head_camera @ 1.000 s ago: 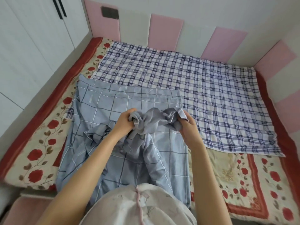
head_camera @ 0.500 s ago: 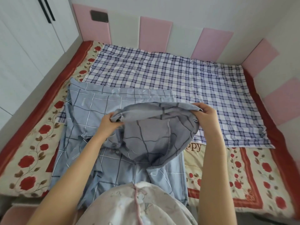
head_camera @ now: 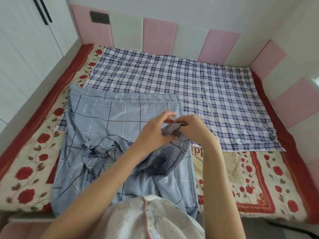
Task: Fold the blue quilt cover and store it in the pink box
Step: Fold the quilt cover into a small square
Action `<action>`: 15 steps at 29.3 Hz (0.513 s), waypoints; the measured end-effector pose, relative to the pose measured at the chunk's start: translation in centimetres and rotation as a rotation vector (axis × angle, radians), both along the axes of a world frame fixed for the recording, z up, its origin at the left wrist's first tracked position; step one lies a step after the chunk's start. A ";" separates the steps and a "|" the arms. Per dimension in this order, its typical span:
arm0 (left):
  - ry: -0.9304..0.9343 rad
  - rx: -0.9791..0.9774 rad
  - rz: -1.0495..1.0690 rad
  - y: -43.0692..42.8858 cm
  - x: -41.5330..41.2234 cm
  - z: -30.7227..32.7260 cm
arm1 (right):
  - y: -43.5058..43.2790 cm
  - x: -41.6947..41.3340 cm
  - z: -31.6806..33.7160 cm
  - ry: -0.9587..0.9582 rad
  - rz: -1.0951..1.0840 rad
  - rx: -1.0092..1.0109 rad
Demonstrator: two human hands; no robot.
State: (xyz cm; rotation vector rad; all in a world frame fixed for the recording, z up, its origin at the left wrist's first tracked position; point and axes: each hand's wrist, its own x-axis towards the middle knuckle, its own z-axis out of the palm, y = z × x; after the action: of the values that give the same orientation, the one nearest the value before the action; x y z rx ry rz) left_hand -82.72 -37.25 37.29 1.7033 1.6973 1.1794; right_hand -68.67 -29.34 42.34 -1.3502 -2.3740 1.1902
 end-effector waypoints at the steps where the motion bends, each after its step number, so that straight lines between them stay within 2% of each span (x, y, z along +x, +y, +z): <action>1: -0.033 0.044 -0.006 0.2 0.6 0.3 | -0.2 -0.3 0.0 0.004 0.002 -0.010; 8: -0.128 0.077 0.164 -1.1 0.6 0.3 | -1.0 1.4 -0.1 0.062 -0.004 0.032; 12: -0.250 0.007 0.251 -1.1 0.5 0.5 | -1.8 1.7 -0.9 0.321 -0.028 -0.099; 15: -0.347 -0.041 0.302 -1.2 0.6 1.1 | -2.2 2.1 -1.2 0.502 0.078 -0.257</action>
State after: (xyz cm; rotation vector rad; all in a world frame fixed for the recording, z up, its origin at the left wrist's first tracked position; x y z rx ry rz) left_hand -82.13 -38.40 38.37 1.1586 1.7774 1.4638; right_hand -66.54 -31.51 41.15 -0.8788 -1.9808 1.6688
